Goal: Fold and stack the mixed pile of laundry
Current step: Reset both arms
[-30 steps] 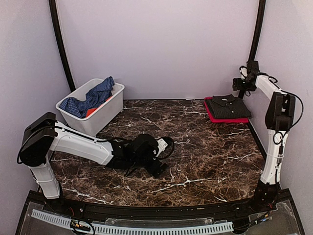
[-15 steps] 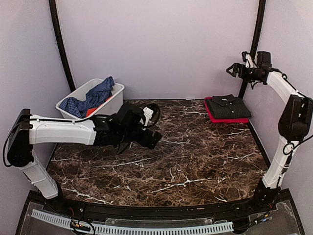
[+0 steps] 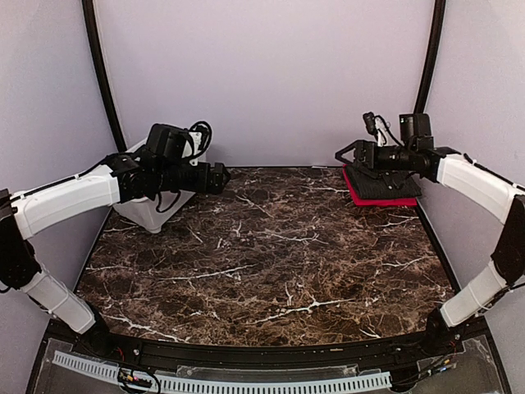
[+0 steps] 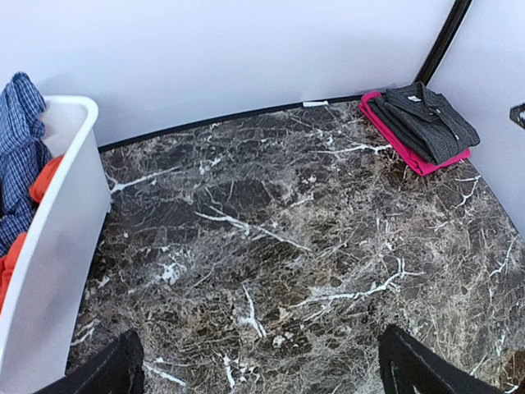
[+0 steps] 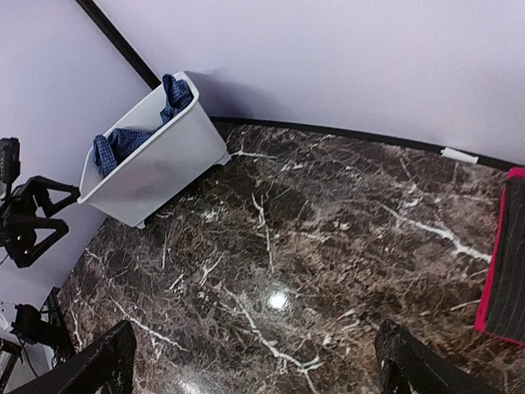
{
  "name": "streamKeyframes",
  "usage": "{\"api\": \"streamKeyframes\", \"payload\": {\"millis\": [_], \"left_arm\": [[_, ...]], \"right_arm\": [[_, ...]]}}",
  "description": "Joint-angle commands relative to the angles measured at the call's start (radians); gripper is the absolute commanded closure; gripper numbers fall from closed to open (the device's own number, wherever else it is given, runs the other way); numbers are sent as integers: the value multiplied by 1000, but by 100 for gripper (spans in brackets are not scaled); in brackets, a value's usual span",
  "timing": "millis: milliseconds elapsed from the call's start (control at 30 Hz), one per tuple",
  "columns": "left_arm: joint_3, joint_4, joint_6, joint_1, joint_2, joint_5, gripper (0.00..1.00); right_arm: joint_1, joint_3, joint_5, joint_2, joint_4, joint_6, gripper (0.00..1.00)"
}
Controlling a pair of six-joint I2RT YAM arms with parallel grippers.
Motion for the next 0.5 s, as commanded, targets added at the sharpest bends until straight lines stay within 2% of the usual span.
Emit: {"api": "streamKeyframes", "payload": {"millis": [0,100,133,267,467], "left_arm": [[-61,-52,-90,1,38,101,1],[-142,26,-145,2,59,147,1],[-169,42,-164,3,74,200,1],[-213,107,-209,0,121,246,1],[-219,166,-208,-2,150,241,1]], "right_arm": [[99,-182,67,-106,99,36,2],[152,-318,89,-152,149,69,2],[168,-360,92,-162,172,79,2],[214,-485,122,-163,231,104,2],[241,-505,140,-116,253,100,2]]}}
